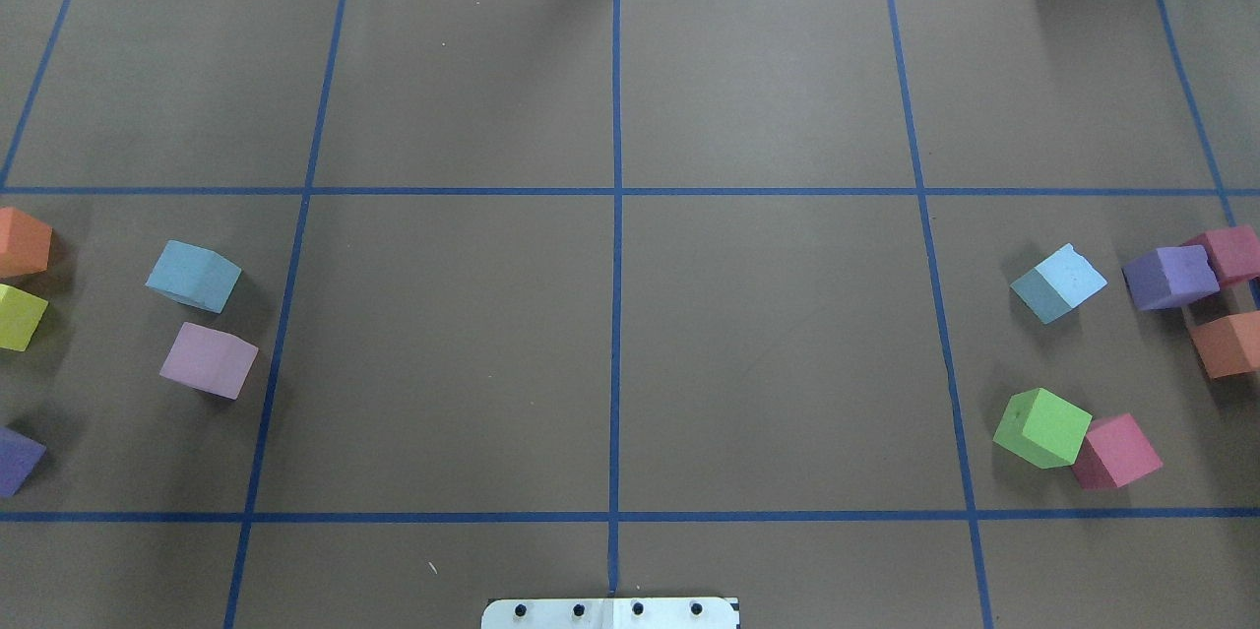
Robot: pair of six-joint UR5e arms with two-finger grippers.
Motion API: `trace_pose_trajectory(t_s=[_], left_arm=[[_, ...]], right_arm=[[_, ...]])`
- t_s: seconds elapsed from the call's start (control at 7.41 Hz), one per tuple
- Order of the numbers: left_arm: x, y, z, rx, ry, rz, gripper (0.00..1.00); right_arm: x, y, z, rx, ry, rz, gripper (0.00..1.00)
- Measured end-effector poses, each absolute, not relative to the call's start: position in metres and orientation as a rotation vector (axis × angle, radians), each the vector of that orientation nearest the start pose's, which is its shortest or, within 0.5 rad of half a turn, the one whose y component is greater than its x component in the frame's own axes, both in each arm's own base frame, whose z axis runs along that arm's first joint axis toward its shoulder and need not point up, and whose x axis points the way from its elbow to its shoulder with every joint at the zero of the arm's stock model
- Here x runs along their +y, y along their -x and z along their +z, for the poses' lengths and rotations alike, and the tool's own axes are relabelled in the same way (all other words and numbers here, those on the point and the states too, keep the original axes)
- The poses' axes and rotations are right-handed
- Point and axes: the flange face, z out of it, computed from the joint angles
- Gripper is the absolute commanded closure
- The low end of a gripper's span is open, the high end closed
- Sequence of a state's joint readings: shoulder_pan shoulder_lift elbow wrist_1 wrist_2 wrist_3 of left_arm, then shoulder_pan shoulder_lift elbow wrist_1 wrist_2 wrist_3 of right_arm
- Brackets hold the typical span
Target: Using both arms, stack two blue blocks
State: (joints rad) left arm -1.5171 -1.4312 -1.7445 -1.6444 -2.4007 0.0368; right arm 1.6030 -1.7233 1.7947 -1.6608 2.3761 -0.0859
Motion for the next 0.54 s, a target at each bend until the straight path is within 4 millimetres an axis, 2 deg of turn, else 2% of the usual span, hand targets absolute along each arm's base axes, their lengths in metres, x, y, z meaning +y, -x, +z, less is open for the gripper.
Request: trace_pose_trajectory(t_s=[0.54], left_arm=[[-0.4459,0.0352,0.6204,0.830,-0.106,0.139,0.02]], right_arm=[[-0.4273,-0.0719,0.6198,-0.804,-0.052,-0.061,0.00]])
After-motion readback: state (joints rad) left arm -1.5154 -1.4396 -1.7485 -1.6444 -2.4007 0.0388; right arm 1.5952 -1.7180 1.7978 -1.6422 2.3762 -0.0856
